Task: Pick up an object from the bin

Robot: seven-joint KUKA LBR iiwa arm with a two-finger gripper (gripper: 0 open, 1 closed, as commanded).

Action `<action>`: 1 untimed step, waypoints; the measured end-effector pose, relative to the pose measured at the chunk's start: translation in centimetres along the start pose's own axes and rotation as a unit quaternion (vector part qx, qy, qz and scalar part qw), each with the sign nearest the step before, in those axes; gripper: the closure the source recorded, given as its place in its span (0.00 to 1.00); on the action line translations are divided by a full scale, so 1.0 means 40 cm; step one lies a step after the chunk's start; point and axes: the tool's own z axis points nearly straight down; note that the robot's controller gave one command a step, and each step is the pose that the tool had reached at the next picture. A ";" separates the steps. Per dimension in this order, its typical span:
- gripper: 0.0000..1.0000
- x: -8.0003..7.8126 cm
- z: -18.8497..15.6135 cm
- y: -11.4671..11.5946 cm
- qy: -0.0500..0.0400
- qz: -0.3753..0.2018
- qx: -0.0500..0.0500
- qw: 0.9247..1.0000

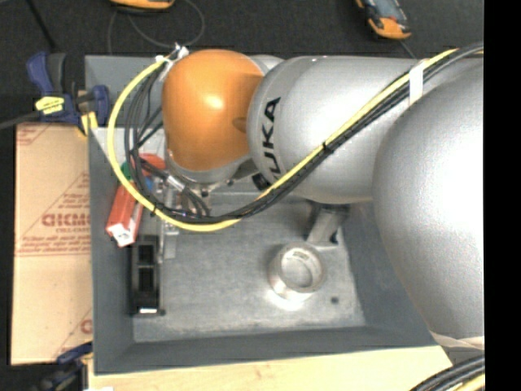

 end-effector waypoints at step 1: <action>0.00 -0.004 -0.013 -0.003 -0.004 0.002 -0.001 1.000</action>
Offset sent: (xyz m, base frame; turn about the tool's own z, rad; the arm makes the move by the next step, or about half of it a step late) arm -0.0471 -0.0346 -0.0806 0.0409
